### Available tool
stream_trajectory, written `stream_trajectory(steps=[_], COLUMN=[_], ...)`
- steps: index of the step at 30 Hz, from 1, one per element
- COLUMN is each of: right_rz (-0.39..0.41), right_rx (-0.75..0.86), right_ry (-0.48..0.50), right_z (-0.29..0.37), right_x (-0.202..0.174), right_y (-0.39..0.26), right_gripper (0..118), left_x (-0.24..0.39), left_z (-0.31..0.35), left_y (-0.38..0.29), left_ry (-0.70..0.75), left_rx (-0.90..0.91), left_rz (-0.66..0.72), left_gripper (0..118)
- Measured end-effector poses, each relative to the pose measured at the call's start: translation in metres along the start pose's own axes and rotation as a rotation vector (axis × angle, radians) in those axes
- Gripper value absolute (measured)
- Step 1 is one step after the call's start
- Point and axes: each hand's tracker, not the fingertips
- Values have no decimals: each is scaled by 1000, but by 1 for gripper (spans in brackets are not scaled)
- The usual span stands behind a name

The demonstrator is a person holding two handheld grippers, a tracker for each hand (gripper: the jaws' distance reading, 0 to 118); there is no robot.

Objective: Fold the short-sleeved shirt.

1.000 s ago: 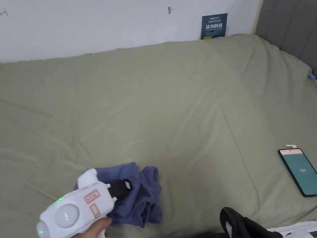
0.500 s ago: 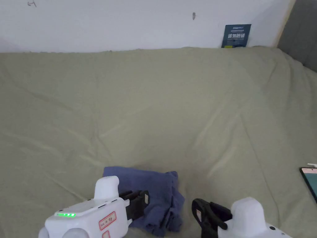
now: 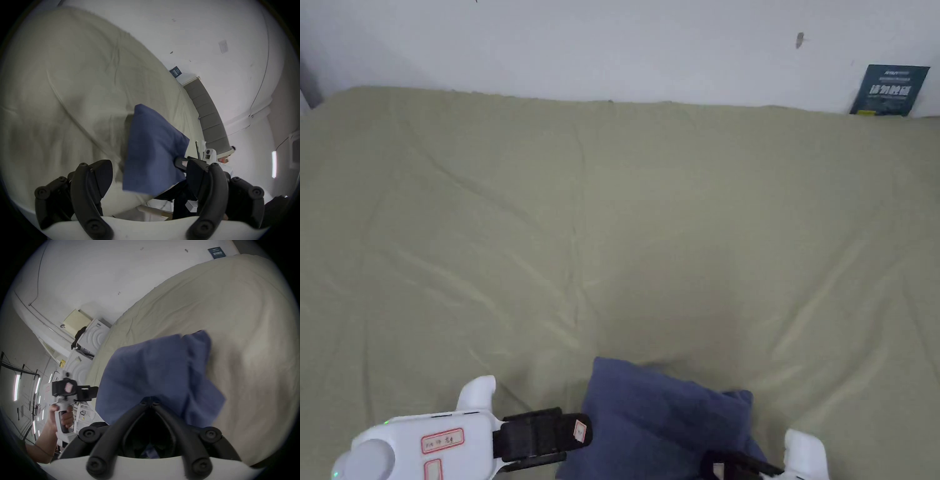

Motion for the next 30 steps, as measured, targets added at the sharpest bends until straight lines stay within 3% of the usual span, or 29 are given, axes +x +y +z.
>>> stream_trajectory(steps=[3, 6, 7, 10, 11, 12, 17, 20, 27, 30], right_rz=[-29, -26, -26, -32, -35, -36, 34, 62, 101, 114], right_rx=[5, -2, -4, -7, -8, -11, -4, -4, -14, -34], right_ry=[6, 4, 1, 1, 7, 6, 0, -7, -13, -37], right_z=[9, 8, 7, 4, 5, 5, 19, 30, 47, 48], right_x=[7, 10, 10, 11, 11, 11, -6, -17, -42, -50], right_y=[1, 3, 3, 4, 4, 4, 1, -4, -21, -27], right_gripper=[0, 0, 0, 1, 0, 0, 0, 0, 1, 0], left_x=[-21, -19, -12, 1, -4, -5, 16, 3, -88, -128], left_z=[-46, -81, -96, -108, -108, -104, -57, 6, 182, 234], left_y=[15, 24, 22, 20, 19, 21, 29, 46, 116, 143], left_ry=[-84, -390, -310, -70, -77, -141, -44, 34, 269, 434], left_rx=[-107, -90, -144, -120, -133, -117, -95, -19, 120, 109], left_rz=[100, 201, 202, 77, 106, 116, 19, -22, -46, -61], left_gripper=[96, 95, 77, 48, 31, 31, 30, 30, 30, 30])
